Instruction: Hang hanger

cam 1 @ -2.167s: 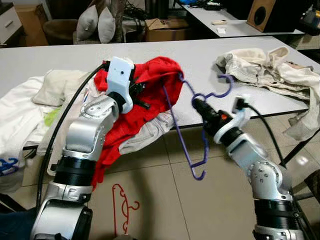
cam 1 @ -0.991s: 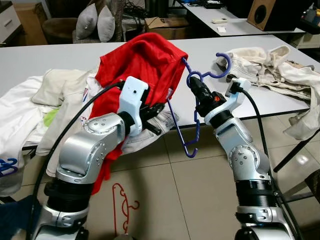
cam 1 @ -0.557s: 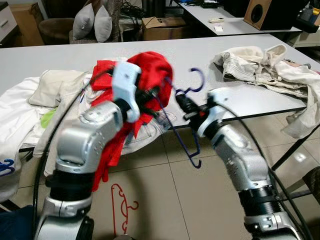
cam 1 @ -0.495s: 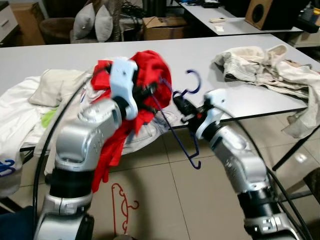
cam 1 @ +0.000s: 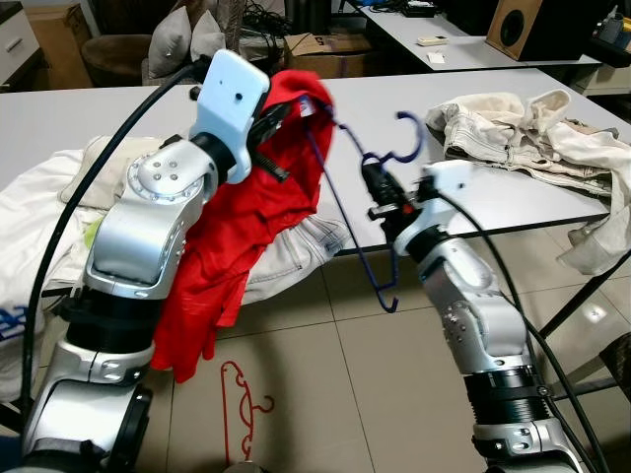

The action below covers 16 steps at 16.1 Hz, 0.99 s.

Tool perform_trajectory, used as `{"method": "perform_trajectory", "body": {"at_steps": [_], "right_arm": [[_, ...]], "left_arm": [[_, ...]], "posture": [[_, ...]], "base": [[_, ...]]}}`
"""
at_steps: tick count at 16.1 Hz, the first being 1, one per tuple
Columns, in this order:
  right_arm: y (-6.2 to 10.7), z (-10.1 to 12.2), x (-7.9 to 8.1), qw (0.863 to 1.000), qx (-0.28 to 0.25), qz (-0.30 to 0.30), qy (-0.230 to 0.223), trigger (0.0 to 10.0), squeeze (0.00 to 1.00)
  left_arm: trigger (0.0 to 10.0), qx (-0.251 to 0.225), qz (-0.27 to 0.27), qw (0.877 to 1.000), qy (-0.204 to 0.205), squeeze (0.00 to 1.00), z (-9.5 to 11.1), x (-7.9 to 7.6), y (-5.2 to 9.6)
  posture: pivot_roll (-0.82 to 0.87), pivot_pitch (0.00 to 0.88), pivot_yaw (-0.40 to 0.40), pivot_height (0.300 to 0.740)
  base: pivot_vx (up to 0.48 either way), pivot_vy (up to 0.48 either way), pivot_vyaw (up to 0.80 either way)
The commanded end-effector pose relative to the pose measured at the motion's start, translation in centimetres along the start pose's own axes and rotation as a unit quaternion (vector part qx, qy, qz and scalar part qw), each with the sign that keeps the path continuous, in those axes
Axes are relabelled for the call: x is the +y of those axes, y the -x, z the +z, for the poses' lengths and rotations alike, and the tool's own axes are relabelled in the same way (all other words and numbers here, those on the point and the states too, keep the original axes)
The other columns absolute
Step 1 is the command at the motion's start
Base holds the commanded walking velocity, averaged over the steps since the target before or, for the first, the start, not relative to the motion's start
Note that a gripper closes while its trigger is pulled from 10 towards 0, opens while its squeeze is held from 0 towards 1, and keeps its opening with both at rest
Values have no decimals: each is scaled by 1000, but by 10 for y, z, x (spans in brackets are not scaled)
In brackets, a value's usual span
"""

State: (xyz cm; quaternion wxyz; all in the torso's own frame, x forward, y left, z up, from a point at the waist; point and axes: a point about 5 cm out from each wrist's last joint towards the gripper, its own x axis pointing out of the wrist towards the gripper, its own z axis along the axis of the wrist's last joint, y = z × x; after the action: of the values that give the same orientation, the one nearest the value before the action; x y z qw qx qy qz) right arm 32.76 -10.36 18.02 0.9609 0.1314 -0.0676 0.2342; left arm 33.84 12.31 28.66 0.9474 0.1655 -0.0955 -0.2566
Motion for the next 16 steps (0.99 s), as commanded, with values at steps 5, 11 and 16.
{"method": "perform_trajectory", "body": {"at_steps": [5, 11, 16], "right_arm": [[-12, 6, 6, 982, -15, -9, -188, 10000, 0], [-16, 7, -12, 943, 10, -46, -328, 10000, 0], [-8, -41, -1, 948, 171, -79, -258, 10000, 0]], "left_arm": [[10000, -44, 4, 999, -6, 0, 18, 5, -1], [10000, -35, -44, 997, 44, 0, 5, -11, 9], [10000, -122, -27, 987, 100, 0, 34, -8, 6]], "posture": [[38, 0, -2, 740], [24, 0, 4, 740], [34, 0, -12, 740]], "base": [[0, 0, 0], [0, 0, 0], [0, 0, 0]]}}
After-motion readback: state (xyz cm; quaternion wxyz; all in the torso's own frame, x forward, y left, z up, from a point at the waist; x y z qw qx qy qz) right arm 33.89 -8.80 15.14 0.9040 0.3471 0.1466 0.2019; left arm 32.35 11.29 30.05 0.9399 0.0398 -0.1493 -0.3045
